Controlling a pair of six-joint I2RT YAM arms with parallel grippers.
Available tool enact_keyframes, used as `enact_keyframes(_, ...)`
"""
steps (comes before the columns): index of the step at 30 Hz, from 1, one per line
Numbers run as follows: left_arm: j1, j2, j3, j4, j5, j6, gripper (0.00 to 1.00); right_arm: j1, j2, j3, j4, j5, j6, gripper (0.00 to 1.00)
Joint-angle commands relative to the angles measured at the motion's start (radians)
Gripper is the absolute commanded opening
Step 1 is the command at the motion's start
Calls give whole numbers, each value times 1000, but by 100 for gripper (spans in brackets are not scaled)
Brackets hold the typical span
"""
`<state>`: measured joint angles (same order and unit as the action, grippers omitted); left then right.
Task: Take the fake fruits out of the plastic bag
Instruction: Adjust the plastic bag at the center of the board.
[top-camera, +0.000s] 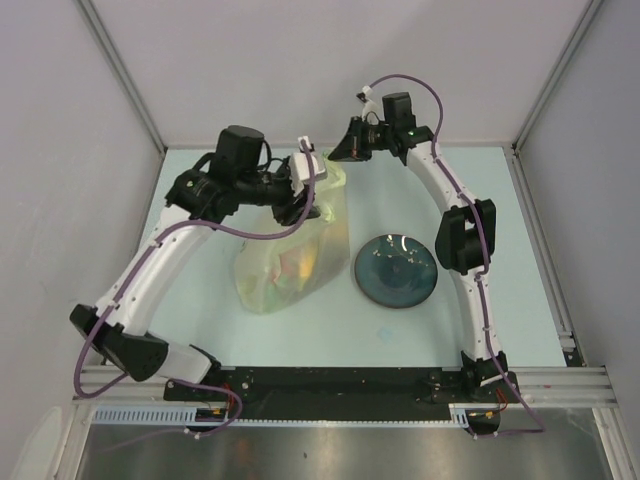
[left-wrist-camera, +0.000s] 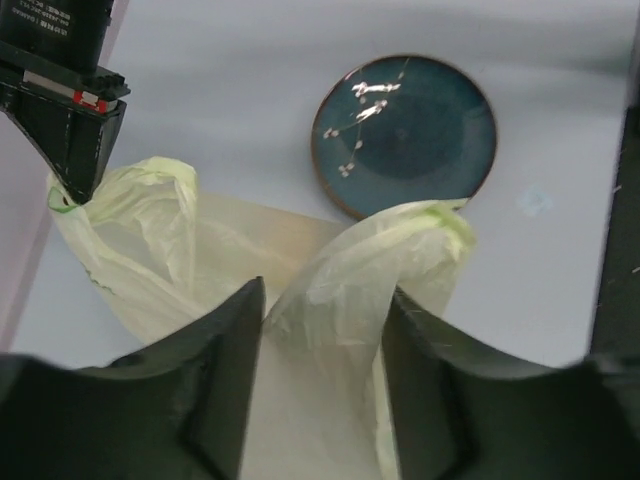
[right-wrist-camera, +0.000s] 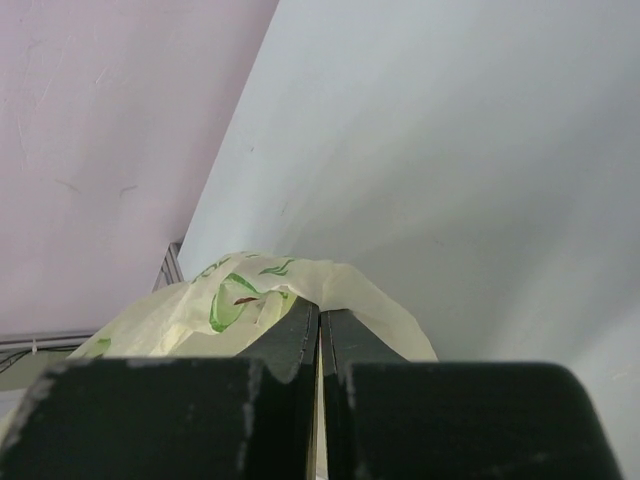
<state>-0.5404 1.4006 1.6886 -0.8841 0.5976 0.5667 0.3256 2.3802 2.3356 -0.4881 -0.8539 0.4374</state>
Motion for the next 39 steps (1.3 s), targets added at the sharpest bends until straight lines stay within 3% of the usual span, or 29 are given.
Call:
enact_keyframes(1,-9,49,-9,105,-73,33,40,-11,-73,21,34,-7,7,0)
enact_keyframes(2,-9,60,-1,114,-84,35,21,-26,-72,31,36,-4,6,0)
enact_keyframes(5,16,43,2,232,-134,45,0,-71,-65,93,40,39,-20,0)
enact_keyframes(6,26,19,-7,346,-153,44,1,-80,-67,106,51,47,-26,0)
enact_keyframes(9,71,64,66,468,-211,74,0,-126,-67,165,149,104,-26,0)
enact_keyframes(11,91,132,161,473,-237,131,0,-158,-67,198,224,188,-41,0)
enact_keyframes(15,111,323,539,452,-210,171,0,-207,-61,283,240,263,-90,0)
enact_keyframes(19,109,449,746,441,-150,165,0,-261,-145,194,250,263,-101,0)
enact_keyframes(23,102,364,579,451,-104,177,0,-310,-237,72,192,213,-126,0)
enact_keyframes(26,83,228,253,494,-76,266,0,-344,-286,-99,138,194,-154,0)
enact_keyframes(27,74,195,62,520,-102,333,0,-350,-317,-148,126,190,-151,0)
enact_keyframes(30,56,104,-209,600,-119,369,0,-382,-369,-362,123,173,-109,0)
enact_keyframes(36,56,12,-336,663,-122,178,0,-387,-482,-587,108,161,-147,0)
enact_keyframes(39,54,-11,-295,645,-105,101,0,-387,-545,-663,112,142,-141,0)
